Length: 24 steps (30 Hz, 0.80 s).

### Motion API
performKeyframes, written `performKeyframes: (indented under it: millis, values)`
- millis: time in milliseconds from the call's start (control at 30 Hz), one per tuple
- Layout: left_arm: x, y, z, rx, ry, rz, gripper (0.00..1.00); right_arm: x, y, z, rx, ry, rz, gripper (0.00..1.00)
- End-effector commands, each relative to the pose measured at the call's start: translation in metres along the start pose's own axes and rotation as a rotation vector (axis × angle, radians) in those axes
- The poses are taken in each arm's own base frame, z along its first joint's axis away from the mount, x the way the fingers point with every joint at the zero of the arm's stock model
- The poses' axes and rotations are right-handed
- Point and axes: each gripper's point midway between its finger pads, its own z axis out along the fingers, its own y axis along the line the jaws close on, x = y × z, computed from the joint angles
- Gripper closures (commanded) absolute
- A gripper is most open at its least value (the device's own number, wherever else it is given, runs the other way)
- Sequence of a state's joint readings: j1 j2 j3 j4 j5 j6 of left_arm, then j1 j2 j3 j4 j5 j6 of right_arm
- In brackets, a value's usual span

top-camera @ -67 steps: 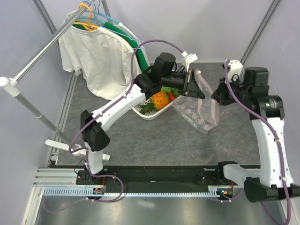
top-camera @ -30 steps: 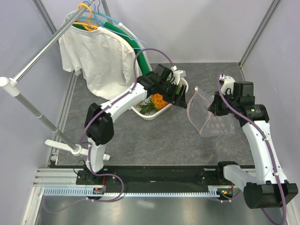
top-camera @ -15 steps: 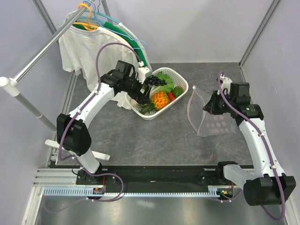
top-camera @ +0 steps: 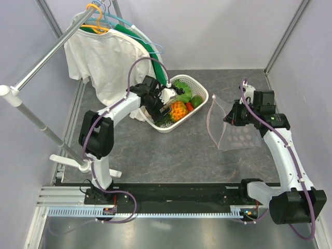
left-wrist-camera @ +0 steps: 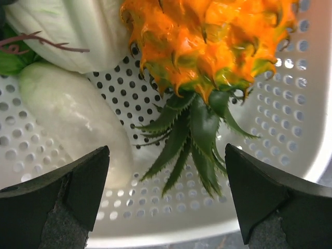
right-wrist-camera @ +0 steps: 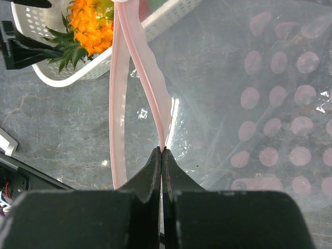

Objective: Place the food in the zip-top bag and seal the zipper
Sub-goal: Pick up the fake fruit from the bin.

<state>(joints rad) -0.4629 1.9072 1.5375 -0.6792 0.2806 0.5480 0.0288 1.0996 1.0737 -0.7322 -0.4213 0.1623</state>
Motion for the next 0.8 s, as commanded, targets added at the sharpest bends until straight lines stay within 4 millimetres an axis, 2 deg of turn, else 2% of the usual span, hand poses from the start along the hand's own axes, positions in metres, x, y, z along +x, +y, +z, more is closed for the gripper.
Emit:
performKeyframes:
  millis: [0, 67, 200, 333, 467, 567, 600, 633, 667, 767]
  values:
    - [-0.018, 0.013, 0.016, -0.044, -0.055, 0.102, 0.02, -0.013, 0.004, -0.001, -0.015, -0.034, -0.014, 1.00]
    - [-0.021, 0.013, 0.024, -0.046, -0.062, 0.107, 0.03, -0.011, 0.004, 0.001, -0.017, -0.028, -0.011, 1.00]
    - [-0.013, 0.012, 0.046, -0.029, -0.034, 0.086, 0.04, -0.010, 0.002, 0.003, -0.017, -0.021, -0.007, 1.00]
    - [-0.007, 0.007, 0.056, -0.001, -0.032, 0.081, 0.04, -0.008, 0.001, 0.002, -0.011, -0.019, -0.016, 1.00]
    - [-0.005, 0.004, 0.061, 0.011, -0.043, 0.085, 0.12, -0.006, 0.000, 0.004, -0.009, -0.015, -0.014, 1.00]
    - [-0.012, 0.000, 0.055, 0.027, -0.073, 0.087, 0.24, -0.005, 0.000, 0.005, -0.010, -0.009, -0.011, 1.00]
    - [-0.014, -0.002, 0.051, 0.032, -0.083, 0.087, 0.38, -0.006, -0.001, 0.005, -0.011, -0.009, -0.013, 1.00]
    - [-0.016, -0.006, 0.048, 0.044, -0.095, 0.090, 0.44, -0.005, -0.001, 0.005, -0.011, -0.009, -0.013, 1.00]
    - [-0.023, -0.006, 0.037, 0.034, -0.117, 0.096, 0.48, -0.006, 0.000, 0.004, -0.011, -0.012, -0.016, 1.00]
    - [-0.025, -0.009, 0.023, 0.035, -0.118, 0.089, 0.62, -0.005, -0.001, 0.004, -0.009, -0.010, -0.016, 1.00]
